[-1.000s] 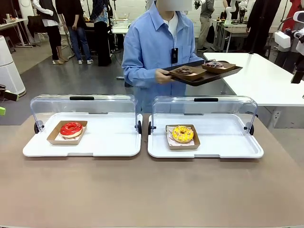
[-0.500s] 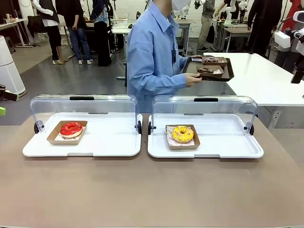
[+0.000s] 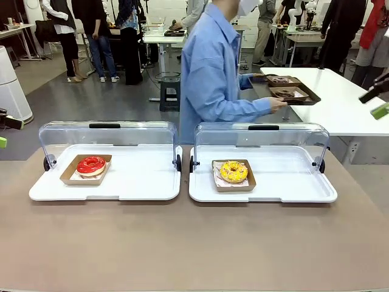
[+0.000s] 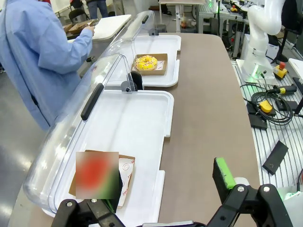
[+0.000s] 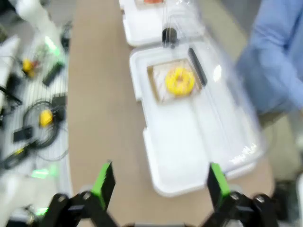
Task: Provide the desired donut to the person.
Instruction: Place the picked Paper togo box onto the Handle tray extended by the person.
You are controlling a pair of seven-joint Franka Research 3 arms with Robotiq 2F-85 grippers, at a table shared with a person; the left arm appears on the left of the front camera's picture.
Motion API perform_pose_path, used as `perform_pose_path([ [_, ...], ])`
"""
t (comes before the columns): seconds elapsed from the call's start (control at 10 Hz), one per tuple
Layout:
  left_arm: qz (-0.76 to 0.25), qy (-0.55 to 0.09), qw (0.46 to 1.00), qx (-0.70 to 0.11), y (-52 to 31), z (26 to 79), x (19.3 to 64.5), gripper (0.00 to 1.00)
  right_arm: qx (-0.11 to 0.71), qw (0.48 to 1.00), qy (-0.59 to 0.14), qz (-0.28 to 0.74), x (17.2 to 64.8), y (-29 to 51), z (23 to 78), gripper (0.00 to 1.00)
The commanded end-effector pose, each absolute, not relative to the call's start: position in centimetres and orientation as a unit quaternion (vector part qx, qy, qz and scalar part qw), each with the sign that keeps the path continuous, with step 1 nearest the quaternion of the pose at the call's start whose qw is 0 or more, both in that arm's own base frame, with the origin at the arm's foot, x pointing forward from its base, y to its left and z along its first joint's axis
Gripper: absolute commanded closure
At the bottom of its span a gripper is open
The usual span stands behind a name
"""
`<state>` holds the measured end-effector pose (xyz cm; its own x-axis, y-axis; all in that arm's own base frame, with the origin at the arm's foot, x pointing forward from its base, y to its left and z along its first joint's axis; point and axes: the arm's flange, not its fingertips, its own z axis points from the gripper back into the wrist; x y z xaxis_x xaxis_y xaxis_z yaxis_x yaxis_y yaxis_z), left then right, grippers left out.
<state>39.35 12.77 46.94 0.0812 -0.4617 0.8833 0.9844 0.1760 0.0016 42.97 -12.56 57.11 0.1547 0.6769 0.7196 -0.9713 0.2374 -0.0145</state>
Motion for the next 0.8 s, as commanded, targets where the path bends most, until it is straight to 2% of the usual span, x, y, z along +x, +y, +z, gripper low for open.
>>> perform_pose_path([
  [0.0,-0.551,-0.398,0.654,-0.331,12.9,47.0,39.3,0.0,0.326,0.659,-0.371,0.567,42.9,-13.8,55.6,0.0],
  [0.2,-0.551,-0.398,0.654,-0.331,12.9,47.0,39.3,0.0,0.36,0.624,-0.363,0.591,40.2,-16.2,53.4,0.0],
  [0.5,-0.551,-0.398,0.654,-0.331,12.9,47.0,39.3,0.0,0.344,0.618,-0.325,0.628,37.5,-16.7,51.4,0.0],
  [0.7,-0.551,-0.398,0.654,-0.331,12.9,47.0,39.3,0.0,0.335,0.615,-0.332,0.632,37.2,-17.0,49.8,0.0],
])
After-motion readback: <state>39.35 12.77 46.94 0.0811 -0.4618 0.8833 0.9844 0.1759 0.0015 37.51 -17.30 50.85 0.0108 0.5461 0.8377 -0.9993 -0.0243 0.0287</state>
